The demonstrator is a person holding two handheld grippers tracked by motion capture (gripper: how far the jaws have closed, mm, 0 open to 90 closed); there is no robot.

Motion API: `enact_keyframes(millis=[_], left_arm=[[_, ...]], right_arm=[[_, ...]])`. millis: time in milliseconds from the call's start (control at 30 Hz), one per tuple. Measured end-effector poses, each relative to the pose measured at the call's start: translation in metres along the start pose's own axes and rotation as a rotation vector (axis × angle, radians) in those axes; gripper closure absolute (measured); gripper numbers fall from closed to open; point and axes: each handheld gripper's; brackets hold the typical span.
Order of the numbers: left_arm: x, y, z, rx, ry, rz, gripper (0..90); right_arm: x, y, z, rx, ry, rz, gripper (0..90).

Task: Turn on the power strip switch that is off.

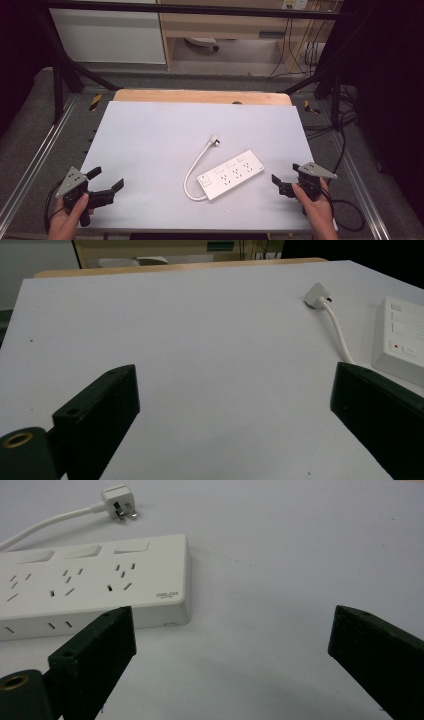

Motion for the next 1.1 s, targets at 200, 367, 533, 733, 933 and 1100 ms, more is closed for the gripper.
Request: enact_keyframes(millis=[200, 367, 533, 733, 933, 1100], left_arm=[[0.001, 0.000, 0.000, 0.002, -0.007, -0.001, 5.8], [0.000, 0.000, -0.002, -0.004, -0.021, 0.012, 5.5], [-0.006, -0.002, 0.000, -0.016, 0.016, -0.001, 5.6], [-0.002, -0.002, 0.000, -0.021, 0.008, 0.009, 5.4], [-0.001, 0.001, 0.000, -0.009, 0.006, 0.007, 5.5], [-0.001, 0.000, 0.000, -0.014, 0.005, 0.009, 5.4]], right_arm=[[0.003, -0.003, 0.000, -0.014, -0.003, 0.008, 6.4], [0.007, -0.003, -0.003, -0.016, -0.034, 0.004, 5.6], [0.010, -0.003, -0.004, -0.021, -0.050, 0.009, 4.5], [0.015, -0.004, -0.007, -0.020, -0.066, 0.019, 5.0], [0.019, -0.003, -0.010, -0.021, -0.074, 0.014, 4.2], [0.021, -0.001, -0.012, -0.009, -0.083, 0.010, 3.3]])
Point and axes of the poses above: each handheld gripper's, and its own axes: x roughly backward along the jaws, z roughly out of its underside, y roughly to its left, and after that the axes turned 7 degrees about z, right-handed
